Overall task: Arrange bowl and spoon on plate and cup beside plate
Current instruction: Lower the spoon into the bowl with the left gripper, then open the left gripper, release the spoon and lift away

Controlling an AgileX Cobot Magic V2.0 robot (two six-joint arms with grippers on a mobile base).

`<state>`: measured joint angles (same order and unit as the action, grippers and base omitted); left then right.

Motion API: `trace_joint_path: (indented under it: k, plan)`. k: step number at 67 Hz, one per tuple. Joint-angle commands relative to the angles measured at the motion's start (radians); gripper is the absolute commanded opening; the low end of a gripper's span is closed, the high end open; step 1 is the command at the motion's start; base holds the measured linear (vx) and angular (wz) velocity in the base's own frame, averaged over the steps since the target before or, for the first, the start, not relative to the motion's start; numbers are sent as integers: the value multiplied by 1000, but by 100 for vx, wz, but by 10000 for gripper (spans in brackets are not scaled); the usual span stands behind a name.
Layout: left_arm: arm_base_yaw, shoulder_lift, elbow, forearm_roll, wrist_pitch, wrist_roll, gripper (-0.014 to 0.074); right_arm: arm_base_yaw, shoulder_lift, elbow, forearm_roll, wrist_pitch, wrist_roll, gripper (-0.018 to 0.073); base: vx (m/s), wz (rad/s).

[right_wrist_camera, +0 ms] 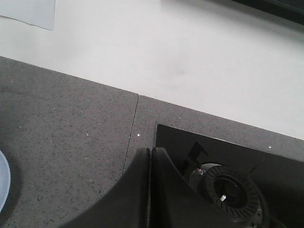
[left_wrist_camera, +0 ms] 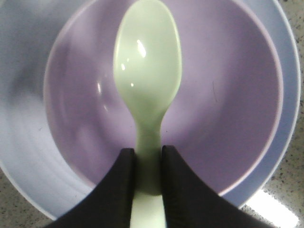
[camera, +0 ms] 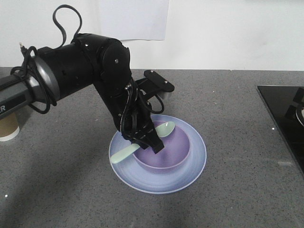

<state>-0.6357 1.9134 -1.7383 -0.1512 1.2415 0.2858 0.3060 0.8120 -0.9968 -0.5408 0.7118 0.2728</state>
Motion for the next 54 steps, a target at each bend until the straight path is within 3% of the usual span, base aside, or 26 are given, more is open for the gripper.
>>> trace_joint_path:
  k: [1, 19, 41, 54]
  plan:
    - [-6, -64, -19, -19, 11, -8, 32, 1, -4, -23, -26, -66, 1, -6, 0, 0]
    - [-6, -67, -19, -22, 11, -8, 61, 1, -4, -23, -26, -67, 4, -6, 0, 0]
    - [-6, -67, -19, -21, 11, -16, 207, 1, -4, -23, -24, -68, 5, -6, 0, 0]
    - [-6, -67, -19, -19, 10, -15, 234, 1, -4, -23, -23, -66, 5, -6, 0, 0]
